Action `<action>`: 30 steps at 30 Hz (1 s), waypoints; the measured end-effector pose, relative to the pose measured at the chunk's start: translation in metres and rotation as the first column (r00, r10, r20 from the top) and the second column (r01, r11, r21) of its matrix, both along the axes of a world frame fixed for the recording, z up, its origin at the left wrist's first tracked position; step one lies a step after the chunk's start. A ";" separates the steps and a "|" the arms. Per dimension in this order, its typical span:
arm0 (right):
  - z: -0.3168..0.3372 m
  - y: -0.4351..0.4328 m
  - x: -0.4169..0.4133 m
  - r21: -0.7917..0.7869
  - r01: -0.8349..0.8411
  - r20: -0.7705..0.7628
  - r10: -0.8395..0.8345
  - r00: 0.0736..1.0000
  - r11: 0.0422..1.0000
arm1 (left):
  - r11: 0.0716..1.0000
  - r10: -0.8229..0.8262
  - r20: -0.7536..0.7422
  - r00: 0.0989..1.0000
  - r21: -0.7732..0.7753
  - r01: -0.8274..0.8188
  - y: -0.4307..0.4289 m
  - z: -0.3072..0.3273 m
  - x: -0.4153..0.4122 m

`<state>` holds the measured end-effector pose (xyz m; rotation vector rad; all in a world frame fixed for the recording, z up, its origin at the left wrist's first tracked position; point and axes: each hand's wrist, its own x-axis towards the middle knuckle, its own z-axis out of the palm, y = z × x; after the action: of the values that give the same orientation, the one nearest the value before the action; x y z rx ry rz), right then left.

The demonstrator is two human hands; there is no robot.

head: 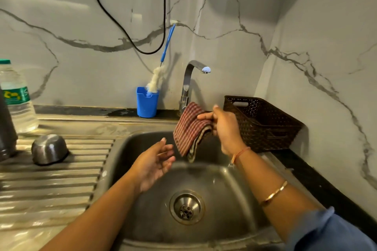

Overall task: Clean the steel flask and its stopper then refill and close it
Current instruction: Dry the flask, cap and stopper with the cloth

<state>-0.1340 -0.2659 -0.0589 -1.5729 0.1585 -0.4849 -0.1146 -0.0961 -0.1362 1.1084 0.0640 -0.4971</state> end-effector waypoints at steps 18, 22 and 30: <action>-0.057 0.035 -0.009 -0.629 -0.330 -0.111 0.339 0.934 0.704 | 0.948 -0.005 -0.076 0.997 -0.318 -0.020 0.006 0.000 0.000; -0.067 0.043 -0.007 -0.839 -0.258 -0.171 0.218 0.961 0.479 | 0.966 0.013 -0.080 0.997 -0.256 -0.033 0.005 -0.001 0.000; -0.070 0.045 -0.004 -0.757 -0.261 -0.137 0.244 0.960 0.599 | 0.969 0.130 -0.097 0.987 -0.200 -0.147 0.004 -0.004 0.005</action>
<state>-0.1383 -0.2204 -0.1294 -2.4112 -0.3152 -0.3141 -0.1098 -0.0925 -0.1400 0.8729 0.1584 -0.4137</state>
